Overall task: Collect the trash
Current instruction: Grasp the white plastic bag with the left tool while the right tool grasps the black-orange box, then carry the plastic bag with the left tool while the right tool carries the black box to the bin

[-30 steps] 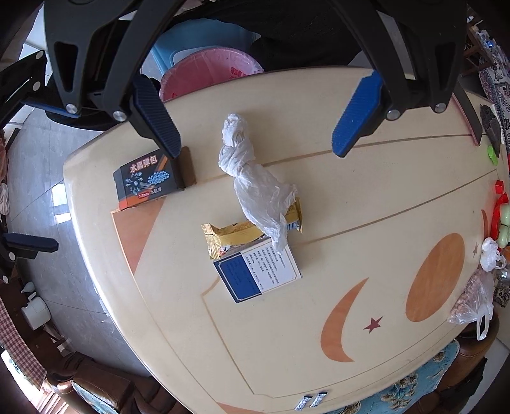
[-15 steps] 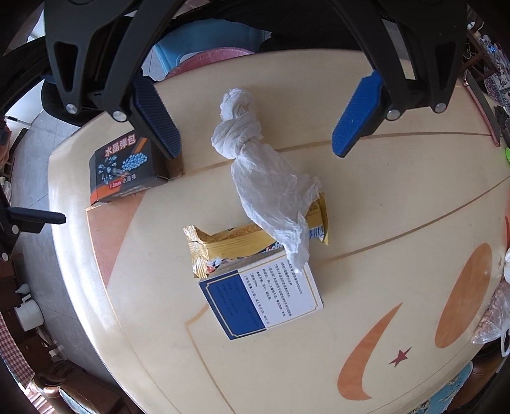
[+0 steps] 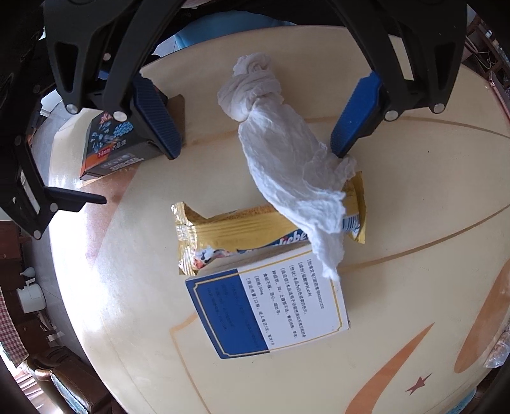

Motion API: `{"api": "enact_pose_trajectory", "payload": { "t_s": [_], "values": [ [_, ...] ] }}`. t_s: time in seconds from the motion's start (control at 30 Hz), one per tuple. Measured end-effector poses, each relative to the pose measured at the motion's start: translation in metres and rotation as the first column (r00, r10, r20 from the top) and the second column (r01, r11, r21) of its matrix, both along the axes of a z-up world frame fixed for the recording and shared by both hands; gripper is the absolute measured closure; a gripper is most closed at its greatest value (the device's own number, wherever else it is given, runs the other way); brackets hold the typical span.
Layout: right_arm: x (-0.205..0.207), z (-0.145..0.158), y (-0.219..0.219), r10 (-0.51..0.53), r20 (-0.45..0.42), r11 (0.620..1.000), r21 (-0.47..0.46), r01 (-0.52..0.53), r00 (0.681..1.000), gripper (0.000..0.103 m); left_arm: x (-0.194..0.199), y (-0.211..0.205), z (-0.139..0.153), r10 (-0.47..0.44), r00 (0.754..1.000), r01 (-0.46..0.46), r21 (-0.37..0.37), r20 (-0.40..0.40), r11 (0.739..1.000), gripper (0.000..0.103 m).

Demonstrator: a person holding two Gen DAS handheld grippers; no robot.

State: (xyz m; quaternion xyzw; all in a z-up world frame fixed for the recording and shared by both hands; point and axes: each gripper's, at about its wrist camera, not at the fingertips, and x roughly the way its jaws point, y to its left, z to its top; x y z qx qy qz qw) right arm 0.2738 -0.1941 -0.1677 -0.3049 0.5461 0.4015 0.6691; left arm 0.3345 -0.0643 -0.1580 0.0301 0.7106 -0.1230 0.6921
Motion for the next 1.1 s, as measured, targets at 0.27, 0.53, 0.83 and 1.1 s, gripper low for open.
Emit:
{"api": "enact_pose_trajectory", "payload": {
  "t_s": [0.27, 0.53, 0.83, 1.1],
  "values": [
    [0.002, 0.002, -0.002, -0.097, 0.031, 0.995, 0.029, 0.096, 0.995, 0.021, 0.004, 0.006, 0.009, 0.016, 0.999, -0.017, 0.025, 0.036, 1.000, 0.038],
    [-0.006, 0.006, -0.005, -0.259, 0.075, 0.965, 0.055, 0.255, 0.963, 0.034, 0.004, 0.014, 0.016, 0.066, 0.998, -0.065, -0.028, 0.008, 0.997, 0.071],
    [-0.004, 0.016, -0.018, -0.419, 0.078, 0.907, 0.079, 0.414, 0.904, 0.047, -0.012, 0.015, 0.033, 0.060, 0.997, -0.059, -0.026, 0.050, 0.998, 0.090],
    [-0.008, 0.042, -0.017, -0.461, 0.080, 0.885, 0.113, 0.451, 0.884, 0.049, -0.037, 0.032, 0.061, 0.050, 0.991, -0.047, -0.028, 0.122, 0.998, 0.091]
  ]
}}
